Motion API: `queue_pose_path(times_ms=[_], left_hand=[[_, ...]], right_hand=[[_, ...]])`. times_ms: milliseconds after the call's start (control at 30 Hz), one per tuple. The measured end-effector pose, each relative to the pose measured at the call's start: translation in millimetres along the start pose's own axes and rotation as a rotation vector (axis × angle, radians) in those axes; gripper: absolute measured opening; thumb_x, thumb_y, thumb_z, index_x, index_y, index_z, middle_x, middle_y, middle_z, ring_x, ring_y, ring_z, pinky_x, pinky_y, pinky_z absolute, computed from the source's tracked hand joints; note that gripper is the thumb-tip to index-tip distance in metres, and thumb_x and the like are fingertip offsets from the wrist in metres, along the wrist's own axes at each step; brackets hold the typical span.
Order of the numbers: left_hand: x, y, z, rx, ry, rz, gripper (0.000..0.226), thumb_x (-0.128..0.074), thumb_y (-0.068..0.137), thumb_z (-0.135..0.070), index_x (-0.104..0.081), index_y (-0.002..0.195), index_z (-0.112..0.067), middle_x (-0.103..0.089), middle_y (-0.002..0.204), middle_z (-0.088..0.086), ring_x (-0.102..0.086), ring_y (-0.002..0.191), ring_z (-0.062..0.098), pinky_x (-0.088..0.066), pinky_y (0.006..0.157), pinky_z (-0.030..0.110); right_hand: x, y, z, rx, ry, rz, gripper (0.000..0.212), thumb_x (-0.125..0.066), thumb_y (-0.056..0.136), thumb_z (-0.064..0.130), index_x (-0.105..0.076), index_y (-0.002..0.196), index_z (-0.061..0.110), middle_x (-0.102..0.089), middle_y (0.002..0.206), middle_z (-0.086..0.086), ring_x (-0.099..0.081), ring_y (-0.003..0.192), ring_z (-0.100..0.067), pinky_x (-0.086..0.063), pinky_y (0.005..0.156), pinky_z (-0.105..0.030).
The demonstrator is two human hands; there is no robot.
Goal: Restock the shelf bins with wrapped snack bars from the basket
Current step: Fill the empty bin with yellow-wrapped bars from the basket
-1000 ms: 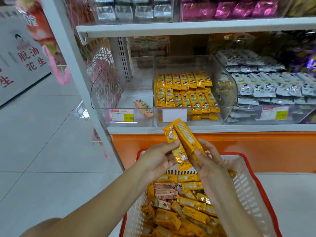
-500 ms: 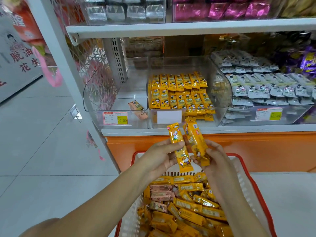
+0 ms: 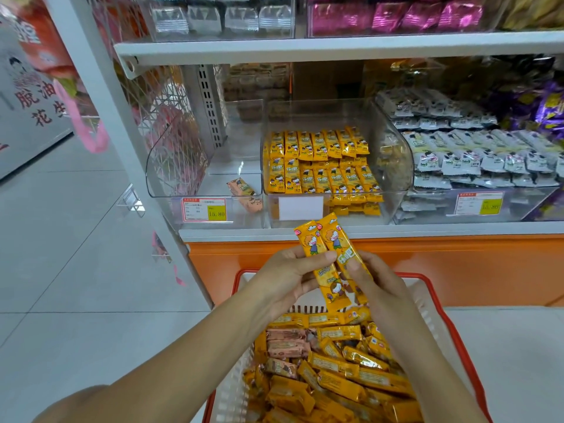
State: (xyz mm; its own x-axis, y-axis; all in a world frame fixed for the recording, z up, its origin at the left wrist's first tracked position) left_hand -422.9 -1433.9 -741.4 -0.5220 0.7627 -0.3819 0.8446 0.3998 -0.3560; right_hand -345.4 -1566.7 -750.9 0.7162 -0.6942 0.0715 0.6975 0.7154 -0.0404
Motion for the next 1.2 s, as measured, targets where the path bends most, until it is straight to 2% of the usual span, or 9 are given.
queue_pose_path(times_ms=[133,267,367,467,633,800,933,1067,1200], left_hand=[[-6,-2,-6,-0.069,0.062,-0.038,0.022,-0.068,0.083,-0.012,-0.069,0.104,-0.006,-0.072,0.102,0.007,-0.069,0.085,0.016,-0.056,0.074,0.026],[-11,-1,-12,-0.136,0.074,-0.138,0.024,-0.069,0.084,-0.015,-0.07,0.106,-0.006,-0.072,0.102,0.011,-0.069,0.094,0.027,-0.056,0.084,0.035],[-15,1,-27,-0.201,0.104,-0.119,0.025,-0.068,0.085,-0.016,-0.069,0.108,-0.006,-0.072,0.104,0.012,-0.068,0.098,0.029,-0.054,0.091,0.04],[-13,0,-52,-0.353,0.261,-0.18,0.027,-0.065,0.088,-0.025,-0.068,0.11,-0.01,-0.072,0.105,0.006,-0.068,0.1,0.02,-0.052,0.095,0.038],[13,1,-78,-0.725,0.921,-0.586,0.043,-0.058,0.093,-0.024,-0.051,0.135,-0.018,-0.052,0.131,-0.008,-0.051,0.108,-0.001,-0.03,0.09,-0.001],[28,16,-72,-0.836,1.331,-0.465,0.03,-0.047,0.096,-0.016,-0.06,0.123,-0.012,-0.06,0.125,0.006,-0.053,0.117,0.02,-0.035,0.098,0.021],[25,28,-68,-0.802,1.481,-0.329,0.038,-0.034,0.098,-0.023,-0.061,0.122,-0.012,-0.063,0.119,0.008,-0.054,0.112,0.024,-0.044,0.095,0.036],[29,37,-75,-0.752,1.523,-0.342,0.032,-0.038,0.101,-0.023,-0.06,0.121,-0.014,-0.063,0.117,0.005,-0.057,0.106,0.021,-0.045,0.086,0.032],[29,42,-78,-0.747,1.59,-0.355,0.03,-0.038,0.1,-0.029,-0.063,0.111,-0.018,-0.067,0.104,0.002,-0.059,0.095,0.02,-0.037,0.071,0.026]], right_hand=[[-2,1,5,0.182,-0.354,-0.081,0.037,-0.045,0.086,0.053,-0.051,0.122,0.054,-0.052,0.103,0.013,-0.05,0.094,0.008,-0.037,0.072,-0.002],[-13,4,12,0.387,-0.703,-0.182,0.079,-0.065,0.076,0.056,-0.036,0.145,0.03,-0.041,0.12,0.011,-0.044,0.108,-0.005,-0.036,0.085,-0.013],[-18,14,27,0.446,-0.812,-0.246,0.083,-0.074,0.078,0.037,-0.033,0.148,0.019,-0.044,0.126,0.004,-0.048,0.113,-0.012,-0.037,0.082,-0.016],[-12,35,56,0.461,-0.768,-0.274,0.075,-0.072,0.078,0.029,-0.038,0.145,0.027,-0.045,0.117,0.006,-0.051,0.104,-0.014,-0.038,0.074,-0.022],[1,100,94,0.292,-0.876,-0.256,0.062,-0.067,0.081,0.034,-0.042,0.138,0.033,-0.046,0.123,-0.007,-0.053,0.104,-0.026,-0.039,0.073,-0.03],[-12,164,101,0.018,-0.996,-0.119,0.061,-0.067,0.083,0.04,-0.044,0.139,0.026,-0.057,0.121,-0.006,-0.056,0.091,-0.021,-0.047,0.076,-0.032],[-29,182,96,-0.054,-1.016,0.031,0.064,-0.067,0.085,0.043,-0.047,0.14,0.017,-0.053,0.136,-0.007,-0.052,0.12,-0.026,-0.046,0.088,-0.033],[-35,188,88,-0.003,-0.884,0.082,0.057,-0.058,0.093,0.044,-0.046,0.142,0.018,-0.043,0.148,-0.006,-0.046,0.129,-0.025,-0.041,0.1,-0.035],[-27,188,85,0.005,-0.863,0.141,0.048,-0.058,0.096,0.03,-0.047,0.142,0.023,-0.045,0.146,-0.004,-0.058,0.108,-0.02,-0.047,0.088,-0.031]])
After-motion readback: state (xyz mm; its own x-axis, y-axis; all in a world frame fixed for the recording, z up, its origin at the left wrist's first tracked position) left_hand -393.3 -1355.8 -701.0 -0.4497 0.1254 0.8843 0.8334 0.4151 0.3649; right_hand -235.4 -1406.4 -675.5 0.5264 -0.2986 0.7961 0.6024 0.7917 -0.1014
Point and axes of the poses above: each hand's wrist, its own y-axis towards the middle knuckle, its own x-axis out of the back of the hand, z = x × y, the point moved 1 cm from there along y, towards the middle knuckle
